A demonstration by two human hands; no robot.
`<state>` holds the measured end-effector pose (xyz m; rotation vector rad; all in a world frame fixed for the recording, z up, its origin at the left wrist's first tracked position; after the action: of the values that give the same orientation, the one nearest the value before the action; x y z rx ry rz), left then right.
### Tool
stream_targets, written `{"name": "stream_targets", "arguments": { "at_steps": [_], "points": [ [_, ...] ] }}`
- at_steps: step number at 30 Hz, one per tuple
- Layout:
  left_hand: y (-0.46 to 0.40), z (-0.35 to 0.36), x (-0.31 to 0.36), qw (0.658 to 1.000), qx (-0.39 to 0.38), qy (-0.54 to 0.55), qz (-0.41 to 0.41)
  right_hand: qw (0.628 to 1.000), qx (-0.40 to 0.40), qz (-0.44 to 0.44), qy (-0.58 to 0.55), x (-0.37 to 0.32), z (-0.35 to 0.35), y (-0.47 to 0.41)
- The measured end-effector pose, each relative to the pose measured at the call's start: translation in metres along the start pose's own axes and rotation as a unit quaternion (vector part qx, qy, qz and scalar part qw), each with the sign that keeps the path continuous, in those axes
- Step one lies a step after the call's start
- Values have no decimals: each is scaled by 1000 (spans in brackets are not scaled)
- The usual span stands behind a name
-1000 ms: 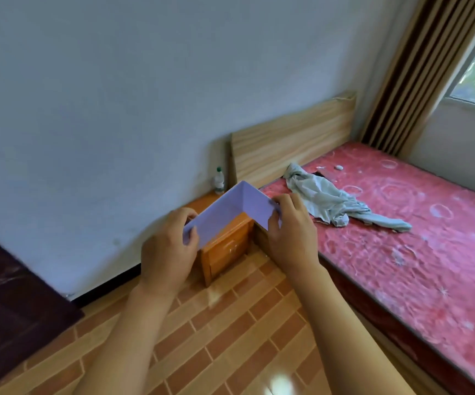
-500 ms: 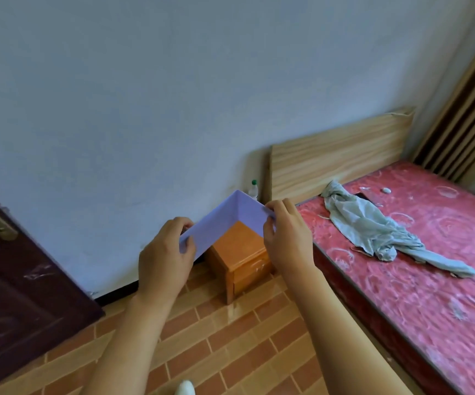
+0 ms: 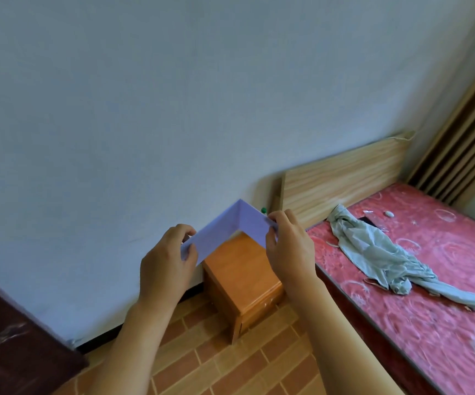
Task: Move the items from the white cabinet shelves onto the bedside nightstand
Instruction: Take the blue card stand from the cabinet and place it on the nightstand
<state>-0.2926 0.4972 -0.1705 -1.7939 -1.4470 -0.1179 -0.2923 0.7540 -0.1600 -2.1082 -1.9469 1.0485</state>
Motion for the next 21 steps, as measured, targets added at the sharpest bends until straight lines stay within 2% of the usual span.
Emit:
{"name": "stream_targets", "arguments": {
  "at_steps": [9,21],
  "points": [
    [-50,55,-41,999,-35,22,4,999,-23,42,15,18,56,-42],
    [-129,182,-50,997,-76,-16,-29,994,-82,66,-14,116,142,-131]
  ]
}}
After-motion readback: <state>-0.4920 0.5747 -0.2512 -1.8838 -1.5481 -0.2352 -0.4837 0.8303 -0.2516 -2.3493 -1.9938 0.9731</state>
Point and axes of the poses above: each hand's wrist, its own y-axis away from the middle knuckle, its own z-axis out of the palm, x = y × z, the point moved 8 cm from there along -y, towards the middle knuckle
